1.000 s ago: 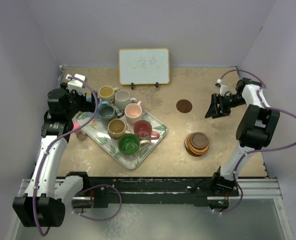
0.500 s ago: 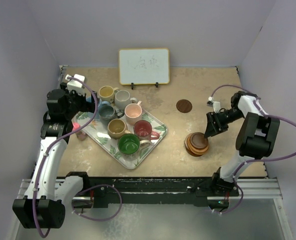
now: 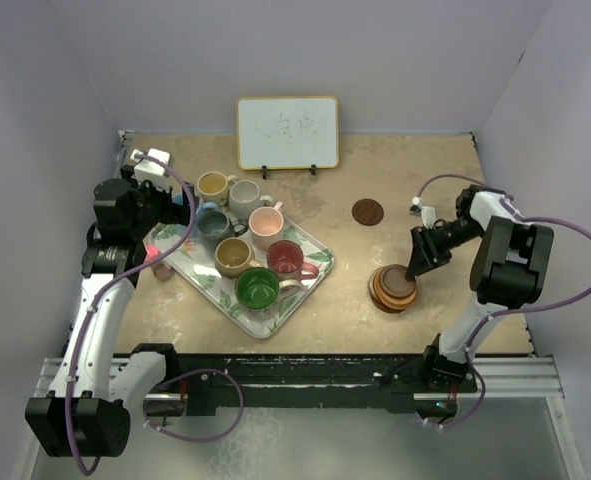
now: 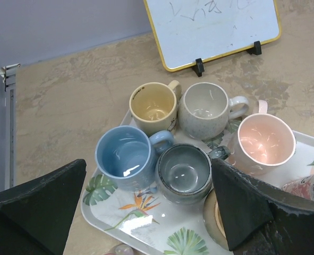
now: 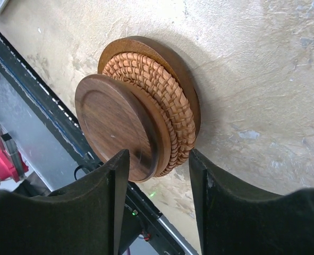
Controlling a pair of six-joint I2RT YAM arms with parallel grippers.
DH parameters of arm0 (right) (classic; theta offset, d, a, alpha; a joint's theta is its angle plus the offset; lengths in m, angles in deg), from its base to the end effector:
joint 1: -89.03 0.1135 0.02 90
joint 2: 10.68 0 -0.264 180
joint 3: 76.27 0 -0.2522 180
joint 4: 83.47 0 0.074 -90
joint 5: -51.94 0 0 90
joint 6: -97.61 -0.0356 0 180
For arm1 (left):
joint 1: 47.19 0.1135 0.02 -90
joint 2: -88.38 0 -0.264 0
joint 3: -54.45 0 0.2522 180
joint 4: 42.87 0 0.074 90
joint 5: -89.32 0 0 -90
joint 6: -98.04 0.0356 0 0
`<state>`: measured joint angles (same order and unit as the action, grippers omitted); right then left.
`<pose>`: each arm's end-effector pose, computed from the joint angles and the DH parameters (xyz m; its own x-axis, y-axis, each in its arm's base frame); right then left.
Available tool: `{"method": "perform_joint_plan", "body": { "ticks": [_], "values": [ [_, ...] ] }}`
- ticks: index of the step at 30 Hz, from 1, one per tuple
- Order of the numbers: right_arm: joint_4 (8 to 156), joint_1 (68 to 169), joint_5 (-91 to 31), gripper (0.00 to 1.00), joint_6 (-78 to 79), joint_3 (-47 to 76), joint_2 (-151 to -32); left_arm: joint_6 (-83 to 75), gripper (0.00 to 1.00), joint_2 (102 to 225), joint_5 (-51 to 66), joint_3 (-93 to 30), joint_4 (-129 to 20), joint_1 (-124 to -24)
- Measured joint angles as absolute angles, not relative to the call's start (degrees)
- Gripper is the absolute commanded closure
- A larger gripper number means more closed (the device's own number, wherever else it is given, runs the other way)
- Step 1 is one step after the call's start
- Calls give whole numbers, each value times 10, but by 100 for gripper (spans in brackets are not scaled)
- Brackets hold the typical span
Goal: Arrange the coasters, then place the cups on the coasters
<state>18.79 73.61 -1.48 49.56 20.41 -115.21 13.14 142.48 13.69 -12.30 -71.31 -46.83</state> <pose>0.3000 -0.0607 0.1765 -0.9107 -0.3057 -0.2778 -0.4113 0.7330 0.5418 0.2157 -0.0075 0.3531 -0.2503 0.0845 -0.9645 0.2560 0.9665 0.0183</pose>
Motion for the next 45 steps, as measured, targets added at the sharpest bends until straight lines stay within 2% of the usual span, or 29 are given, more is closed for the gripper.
{"method": "perform_joint_plan", "body": {
  "ticks": [8,17,24,35,45],
  "values": [
    [189,749,-11,58,498,204,-1165,131,2,1425,137,-119,-710,-468],
    [166,751,9,84,507,201,-1170,131,2,1425,137,-119,-710,-468],
    [134,749,33,100,500,161,-1191,131,2,1425,137,-119,-709,-468],
    [145,725,67,100,433,61,-1262,131,2,1425,137,-119,-709,-468],
    [268,697,91,100,265,-49,-1367,131,2,1428,137,-119,-709,-468]
  ]
}}
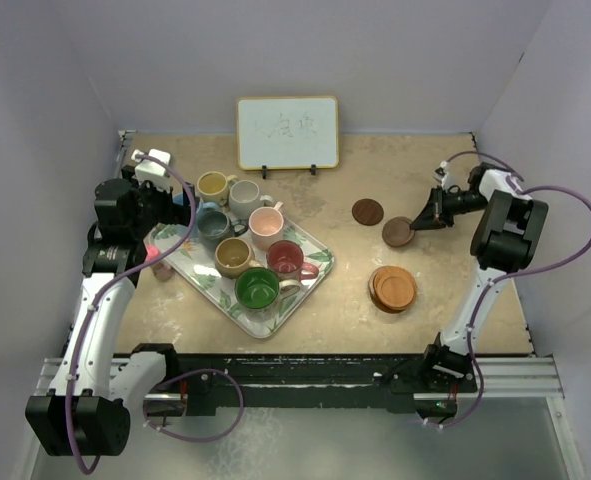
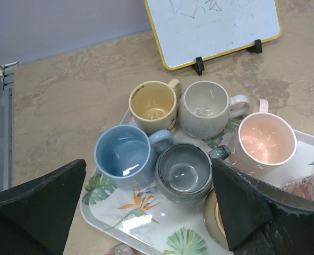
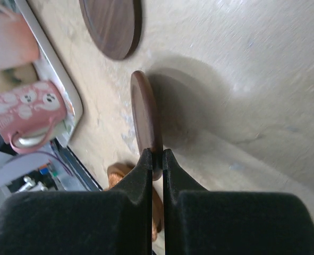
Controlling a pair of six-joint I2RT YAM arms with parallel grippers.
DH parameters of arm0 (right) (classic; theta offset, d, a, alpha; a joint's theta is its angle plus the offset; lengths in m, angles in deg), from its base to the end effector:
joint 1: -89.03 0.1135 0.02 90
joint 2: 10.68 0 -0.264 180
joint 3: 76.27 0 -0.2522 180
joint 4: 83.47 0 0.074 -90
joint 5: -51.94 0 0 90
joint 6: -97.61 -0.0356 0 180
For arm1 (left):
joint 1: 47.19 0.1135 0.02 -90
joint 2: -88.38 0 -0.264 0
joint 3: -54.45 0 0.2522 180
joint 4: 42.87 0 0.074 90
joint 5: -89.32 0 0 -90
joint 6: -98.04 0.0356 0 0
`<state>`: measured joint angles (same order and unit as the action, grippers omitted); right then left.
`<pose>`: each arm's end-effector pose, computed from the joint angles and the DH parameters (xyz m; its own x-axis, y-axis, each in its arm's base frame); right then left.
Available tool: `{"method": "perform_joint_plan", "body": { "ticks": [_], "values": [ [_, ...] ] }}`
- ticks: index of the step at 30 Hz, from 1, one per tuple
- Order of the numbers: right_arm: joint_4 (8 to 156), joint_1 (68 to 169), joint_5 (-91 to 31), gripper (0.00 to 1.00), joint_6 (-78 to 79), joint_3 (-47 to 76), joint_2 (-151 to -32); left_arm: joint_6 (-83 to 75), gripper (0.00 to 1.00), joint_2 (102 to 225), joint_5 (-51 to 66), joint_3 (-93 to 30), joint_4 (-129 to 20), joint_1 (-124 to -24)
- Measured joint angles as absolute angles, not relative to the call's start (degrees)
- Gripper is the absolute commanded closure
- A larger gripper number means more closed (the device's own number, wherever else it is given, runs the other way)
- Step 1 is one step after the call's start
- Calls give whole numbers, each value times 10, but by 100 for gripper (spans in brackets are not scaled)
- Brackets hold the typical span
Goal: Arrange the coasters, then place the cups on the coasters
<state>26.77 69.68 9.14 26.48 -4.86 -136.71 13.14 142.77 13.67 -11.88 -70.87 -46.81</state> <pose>0.4056 -0.1147 0.1533 -0.9536 0.1020 -0.2832 -0.1238 0.7249 0.6777 0.2173 -0.0074 0.3503 -0.2549 0.0844 -0.9633 0.2554 0.9667 0.0171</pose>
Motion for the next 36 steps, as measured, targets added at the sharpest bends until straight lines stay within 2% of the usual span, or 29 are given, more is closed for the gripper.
{"method": "perform_joint_plan", "body": {
  "ticks": [9,22,25,28,31,33,36],
  "values": [
    [361,698,108,100,121,-122,-1439,132,2,1430,137,-119,-709,-468],
    [417,706,96,100,51,-251,-1517,132,2,1447,137,-119,-710,-460],
    [420,711,92,89,45,-272,-1531,132,2,1454,137,-119,-709,-460],
    [422,715,83,72,45,-285,-1539,132,2,1460,137,-119,-709,-459],
    [423,717,69,60,46,-288,-1538,132,2,1462,137,-119,-709,-457],
    [425,719,62,47,46,-288,-1533,132,2,1462,137,-119,-708,-457],
    [430,719,48,40,51,-277,-1513,132,2,1463,137,-119,-708,-457]
  ]
}}
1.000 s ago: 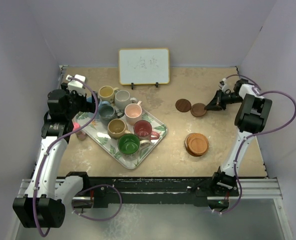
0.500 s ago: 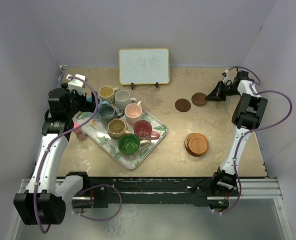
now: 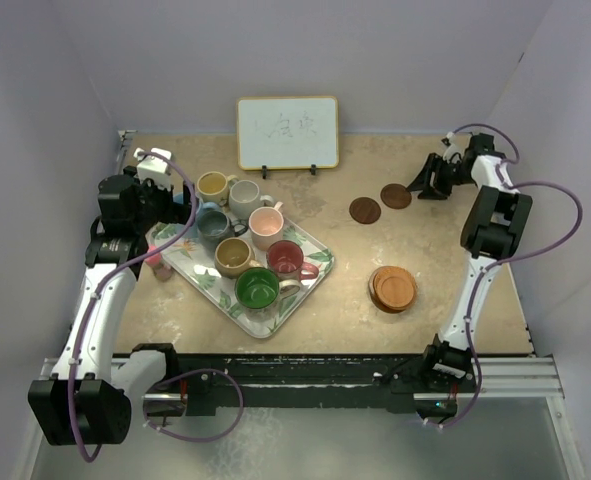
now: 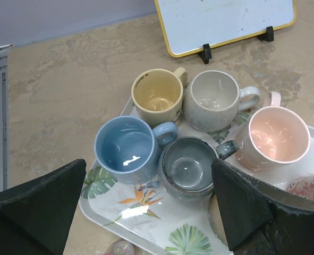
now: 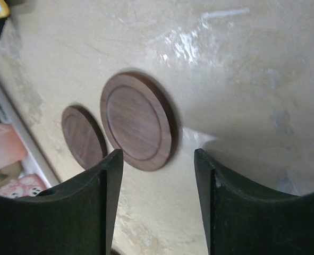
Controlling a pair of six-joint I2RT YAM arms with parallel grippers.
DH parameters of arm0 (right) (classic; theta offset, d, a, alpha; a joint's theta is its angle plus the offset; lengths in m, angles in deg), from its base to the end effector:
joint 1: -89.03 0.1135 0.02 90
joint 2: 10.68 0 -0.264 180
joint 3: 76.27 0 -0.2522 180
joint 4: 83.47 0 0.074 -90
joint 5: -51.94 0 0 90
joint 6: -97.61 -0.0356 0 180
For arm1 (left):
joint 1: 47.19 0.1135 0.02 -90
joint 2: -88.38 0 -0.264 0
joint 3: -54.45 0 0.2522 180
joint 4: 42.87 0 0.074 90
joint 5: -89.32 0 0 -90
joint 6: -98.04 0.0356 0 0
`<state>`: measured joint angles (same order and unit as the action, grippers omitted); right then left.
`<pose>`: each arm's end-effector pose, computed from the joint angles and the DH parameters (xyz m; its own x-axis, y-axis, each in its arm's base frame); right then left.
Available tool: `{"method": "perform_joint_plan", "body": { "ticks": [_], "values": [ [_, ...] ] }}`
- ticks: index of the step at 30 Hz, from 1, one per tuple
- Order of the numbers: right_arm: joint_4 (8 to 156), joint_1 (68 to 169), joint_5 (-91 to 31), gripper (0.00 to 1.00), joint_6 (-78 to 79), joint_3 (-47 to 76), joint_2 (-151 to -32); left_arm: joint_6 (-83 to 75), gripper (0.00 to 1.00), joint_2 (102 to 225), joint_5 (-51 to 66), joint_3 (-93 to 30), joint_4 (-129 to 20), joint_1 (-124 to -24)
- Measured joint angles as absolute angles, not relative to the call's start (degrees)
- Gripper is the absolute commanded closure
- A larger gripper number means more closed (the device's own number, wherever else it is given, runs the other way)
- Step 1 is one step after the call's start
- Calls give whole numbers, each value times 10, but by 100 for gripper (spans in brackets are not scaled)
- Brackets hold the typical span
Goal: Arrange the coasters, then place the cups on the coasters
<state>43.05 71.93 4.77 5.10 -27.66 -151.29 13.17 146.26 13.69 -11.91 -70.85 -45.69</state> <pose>0.5031 -0.1294 0.1517 -0.8521 0.2958 -0.4318 -0.0451 0.7804 0.6236 0.2315 -0.0028 0.3381 -0.3137 0.0784 -0.9463 0.2375 0.9714 0.0018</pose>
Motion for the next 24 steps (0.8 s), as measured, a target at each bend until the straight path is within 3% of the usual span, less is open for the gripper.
{"method": "perform_joint_plan", "body": {
  "ticks": [7,14,24],
  "values": [
    [444,721,-17,36,105,-143,-1392,132,1,1461,137,-119,-709,-457],
    [445,768,-78,38,197,7,-1246,132,2,1450,137,-119,-710,-457],
    [453,883,-156,36,255,81,-1219,131,2,1448,137,-119,-709,-457]
  ]
}}
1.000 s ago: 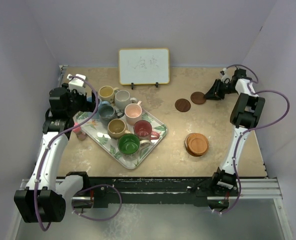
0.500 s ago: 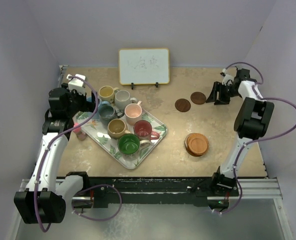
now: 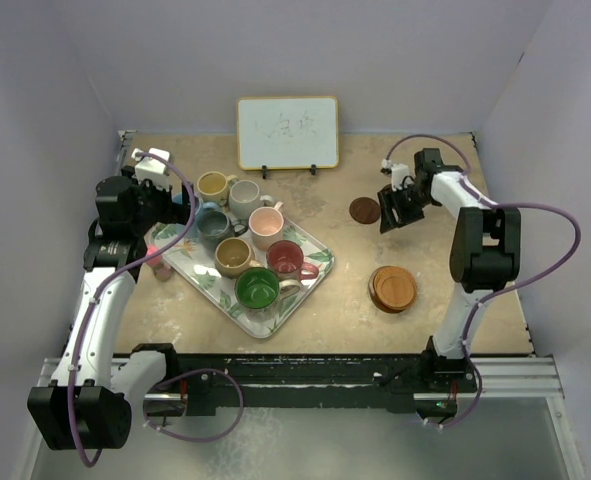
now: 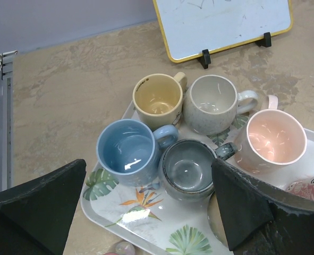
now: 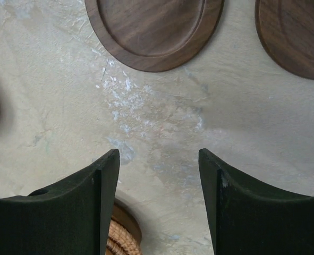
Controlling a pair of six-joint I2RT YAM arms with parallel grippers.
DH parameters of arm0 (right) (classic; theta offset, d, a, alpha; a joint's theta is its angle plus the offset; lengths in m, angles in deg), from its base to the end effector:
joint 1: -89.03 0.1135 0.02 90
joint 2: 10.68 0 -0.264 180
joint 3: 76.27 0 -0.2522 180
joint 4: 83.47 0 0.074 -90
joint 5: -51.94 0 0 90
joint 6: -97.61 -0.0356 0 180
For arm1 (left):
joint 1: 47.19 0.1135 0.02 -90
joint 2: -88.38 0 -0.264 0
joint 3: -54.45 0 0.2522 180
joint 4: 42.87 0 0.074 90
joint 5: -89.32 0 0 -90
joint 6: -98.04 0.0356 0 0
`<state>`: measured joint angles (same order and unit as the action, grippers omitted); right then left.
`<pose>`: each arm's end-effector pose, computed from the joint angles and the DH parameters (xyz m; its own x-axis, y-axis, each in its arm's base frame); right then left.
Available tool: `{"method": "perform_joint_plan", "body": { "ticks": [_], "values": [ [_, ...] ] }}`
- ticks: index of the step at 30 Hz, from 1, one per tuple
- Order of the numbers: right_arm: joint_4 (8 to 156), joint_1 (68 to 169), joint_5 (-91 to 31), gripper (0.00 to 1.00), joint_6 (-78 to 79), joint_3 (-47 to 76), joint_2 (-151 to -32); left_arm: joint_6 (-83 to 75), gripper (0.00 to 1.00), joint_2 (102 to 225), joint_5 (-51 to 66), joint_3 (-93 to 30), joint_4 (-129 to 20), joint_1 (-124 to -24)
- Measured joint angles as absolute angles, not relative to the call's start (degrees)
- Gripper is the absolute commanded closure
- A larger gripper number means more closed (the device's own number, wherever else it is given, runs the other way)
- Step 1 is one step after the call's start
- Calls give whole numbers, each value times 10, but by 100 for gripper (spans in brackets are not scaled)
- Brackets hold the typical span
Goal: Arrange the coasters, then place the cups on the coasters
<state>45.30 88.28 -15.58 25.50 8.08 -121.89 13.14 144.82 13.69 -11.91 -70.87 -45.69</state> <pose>0.4007 0.0084 0.1937 -0.8320 -0.2730 -0.4830 -0.4142 0.8848 0.2134 0.2258 -0.0029 0.3433 -0.2903 0.0785 -0.9537 0.2372 0.9714 0.0078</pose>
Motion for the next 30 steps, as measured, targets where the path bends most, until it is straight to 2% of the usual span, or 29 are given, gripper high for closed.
{"method": "perform_joint_plan", "body": {
  "ticks": [8,17,23,30],
  "values": [
    [487,929,-223,36,258,82,-1224,131,2,1448,137,-119,-709,-457],
    [516,981,-275,38,254,41,-1283,132,1,1448,136,-119,-709,-457],
    [523,995,-304,48,245,-7,-1317,132,2,1448,136,-119,-709,-457],
    [517,996,-325,44,238,-51,-1346,132,2,1448,136,-119,-709,-457]
  ]
}}
